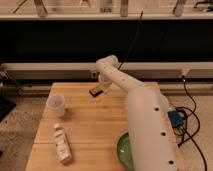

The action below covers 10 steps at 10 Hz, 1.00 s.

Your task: Push the eraser across the table

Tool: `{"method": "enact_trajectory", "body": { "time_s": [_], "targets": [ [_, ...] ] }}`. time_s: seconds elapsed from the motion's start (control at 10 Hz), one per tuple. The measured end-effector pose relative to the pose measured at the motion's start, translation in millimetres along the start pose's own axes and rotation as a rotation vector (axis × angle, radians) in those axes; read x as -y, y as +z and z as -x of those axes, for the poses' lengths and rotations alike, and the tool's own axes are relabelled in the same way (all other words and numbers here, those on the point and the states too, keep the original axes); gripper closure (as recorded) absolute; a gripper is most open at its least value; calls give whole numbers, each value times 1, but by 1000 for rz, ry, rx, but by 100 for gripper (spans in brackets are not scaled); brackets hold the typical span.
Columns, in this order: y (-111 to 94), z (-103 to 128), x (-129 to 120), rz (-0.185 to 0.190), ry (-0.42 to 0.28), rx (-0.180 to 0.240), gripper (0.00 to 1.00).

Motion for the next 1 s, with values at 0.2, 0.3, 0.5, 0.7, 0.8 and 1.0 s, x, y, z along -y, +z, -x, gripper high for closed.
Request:
{"method": "enact_trajectory", "body": {
  "time_s": [0.2, 0.3, 0.5, 0.7, 0.8, 1.0],
  "targets": [
    [0, 0, 0, -1, -1, 0, 96],
    [0, 0, 0, 0, -1, 0, 96],
    [0, 2, 3, 4, -13, 4, 96],
    [1, 4, 7, -1, -23, 7, 96],
    [1, 5, 7, -2, -23, 7, 96],
    [1, 5, 8, -3, -23, 7, 96]
  ]
}}
